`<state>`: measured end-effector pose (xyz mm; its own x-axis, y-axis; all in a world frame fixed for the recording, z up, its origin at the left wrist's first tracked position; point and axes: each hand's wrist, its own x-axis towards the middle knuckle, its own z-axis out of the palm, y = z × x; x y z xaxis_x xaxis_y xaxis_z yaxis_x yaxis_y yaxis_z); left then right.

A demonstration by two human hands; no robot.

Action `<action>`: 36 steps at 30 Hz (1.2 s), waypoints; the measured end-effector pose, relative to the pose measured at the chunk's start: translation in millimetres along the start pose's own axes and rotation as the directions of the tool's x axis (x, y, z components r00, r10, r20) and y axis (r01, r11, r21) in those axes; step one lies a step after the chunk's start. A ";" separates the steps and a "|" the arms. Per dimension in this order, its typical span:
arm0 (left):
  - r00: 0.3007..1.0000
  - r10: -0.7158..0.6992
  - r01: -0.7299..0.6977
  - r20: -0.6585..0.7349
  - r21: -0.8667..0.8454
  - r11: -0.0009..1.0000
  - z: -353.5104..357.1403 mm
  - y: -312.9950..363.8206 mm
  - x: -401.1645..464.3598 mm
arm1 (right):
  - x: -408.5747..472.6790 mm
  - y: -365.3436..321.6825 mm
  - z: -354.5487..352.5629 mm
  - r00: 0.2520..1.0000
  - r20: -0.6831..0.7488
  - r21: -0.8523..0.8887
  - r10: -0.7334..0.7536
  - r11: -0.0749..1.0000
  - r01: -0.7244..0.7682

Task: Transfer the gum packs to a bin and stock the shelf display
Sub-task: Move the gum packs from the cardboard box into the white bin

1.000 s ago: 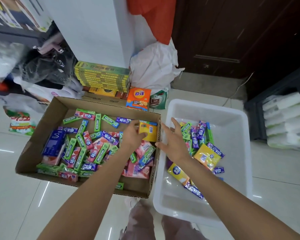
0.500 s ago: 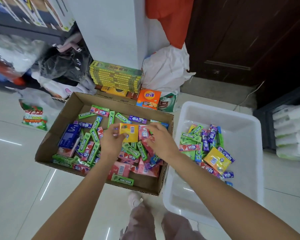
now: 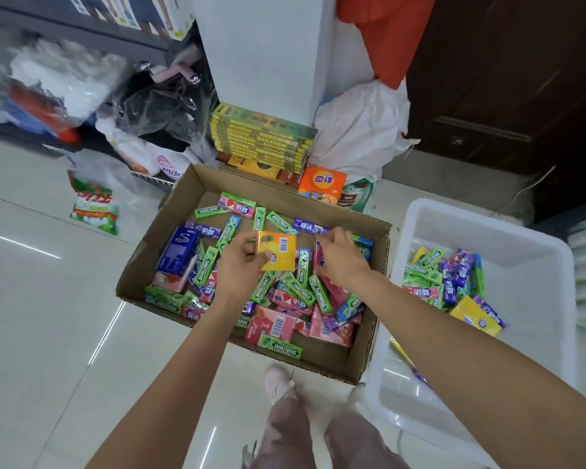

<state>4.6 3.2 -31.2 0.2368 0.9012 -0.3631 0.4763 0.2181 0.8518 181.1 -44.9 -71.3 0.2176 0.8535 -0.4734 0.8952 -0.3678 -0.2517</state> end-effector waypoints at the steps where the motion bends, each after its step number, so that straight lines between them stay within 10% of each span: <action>1: 1.000 -0.004 0.004 -0.001 0.000 1.000 -0.9 0.8 0.5 | -0.6 -1.2 -1.4 0.999 -0.036 -0.007 0.006 1.000 -0.006; 9: 0.997 0.078 -0.078 -0.019 -0.023 0.997 5.5 20.2 -11.7 | -50.3 -0.4 -33.2 0.914 -0.400 0.219 0.062 0.975 0.030; 17: 0.937 0.303 -0.297 0.173 -0.061 0.953 100.3 72.1 -53.8 | -124.2 88.8 -44.7 0.713 -0.563 0.642 0.419 0.764 0.058; 29: 0.926 0.223 -0.324 0.305 0.339 0.883 248.8 79.0 -83.0 | -173.7 217.5 -8.0 0.865 -0.199 0.609 0.461 0.750 -0.259; 36: 0.914 0.303 -0.391 0.269 0.390 0.834 230.2 74.8 -93.4 | -166.8 198.6 -22.0 0.934 -0.256 0.480 0.248 0.871 -0.100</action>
<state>213.0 -150.9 -20.5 0.5885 0.7892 -0.1758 0.6350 -0.3165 0.7047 331.1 -252.2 -23.8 0.5250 0.8008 -0.2883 0.5716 -0.5827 -0.5777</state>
